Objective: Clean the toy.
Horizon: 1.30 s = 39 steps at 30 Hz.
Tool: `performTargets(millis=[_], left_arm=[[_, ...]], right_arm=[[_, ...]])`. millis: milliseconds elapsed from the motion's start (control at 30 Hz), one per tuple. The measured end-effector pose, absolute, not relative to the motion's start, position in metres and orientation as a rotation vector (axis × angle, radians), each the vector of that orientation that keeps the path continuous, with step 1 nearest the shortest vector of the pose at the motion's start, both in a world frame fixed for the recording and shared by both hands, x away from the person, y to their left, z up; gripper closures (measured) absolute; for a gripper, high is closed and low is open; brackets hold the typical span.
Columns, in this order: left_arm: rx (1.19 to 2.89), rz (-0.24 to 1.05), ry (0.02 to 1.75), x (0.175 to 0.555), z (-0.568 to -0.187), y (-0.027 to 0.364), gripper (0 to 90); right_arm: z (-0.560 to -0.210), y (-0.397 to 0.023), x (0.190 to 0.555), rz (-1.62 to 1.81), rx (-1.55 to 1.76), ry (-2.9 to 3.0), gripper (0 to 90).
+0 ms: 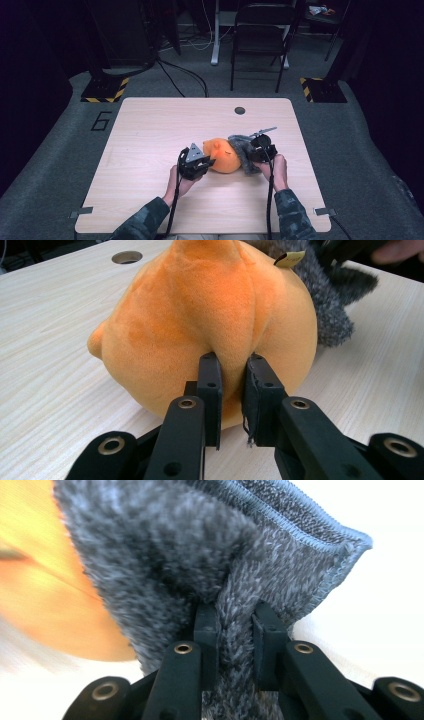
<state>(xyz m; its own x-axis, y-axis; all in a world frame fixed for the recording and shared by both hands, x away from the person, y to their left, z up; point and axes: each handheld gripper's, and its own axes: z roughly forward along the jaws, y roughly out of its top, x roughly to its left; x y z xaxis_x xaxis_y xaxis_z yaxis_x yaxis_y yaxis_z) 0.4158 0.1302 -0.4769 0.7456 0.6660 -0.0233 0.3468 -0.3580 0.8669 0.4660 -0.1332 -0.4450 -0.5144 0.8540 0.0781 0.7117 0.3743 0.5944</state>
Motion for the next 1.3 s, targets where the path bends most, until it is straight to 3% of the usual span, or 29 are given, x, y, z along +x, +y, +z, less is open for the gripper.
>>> performTargets(millis=[300,467,1300], left_arm=[[1.985,0.420,0.753,0.414,-0.476,0.129,78.8],[1.989,0.412,0.756,0.414,-0.477,0.130,78.5],[1.991,0.419,0.752,0.413,-0.478,0.131,78.4]], right_arm=[[-0.402,-0.093,0.441,1.026,1.153,2.388,76.8],[-0.409,-0.084,0.441,0.981,1.132,2.411,76.6],[-0.468,-0.127,0.472,0.762,1.402,2.429,76.7]])
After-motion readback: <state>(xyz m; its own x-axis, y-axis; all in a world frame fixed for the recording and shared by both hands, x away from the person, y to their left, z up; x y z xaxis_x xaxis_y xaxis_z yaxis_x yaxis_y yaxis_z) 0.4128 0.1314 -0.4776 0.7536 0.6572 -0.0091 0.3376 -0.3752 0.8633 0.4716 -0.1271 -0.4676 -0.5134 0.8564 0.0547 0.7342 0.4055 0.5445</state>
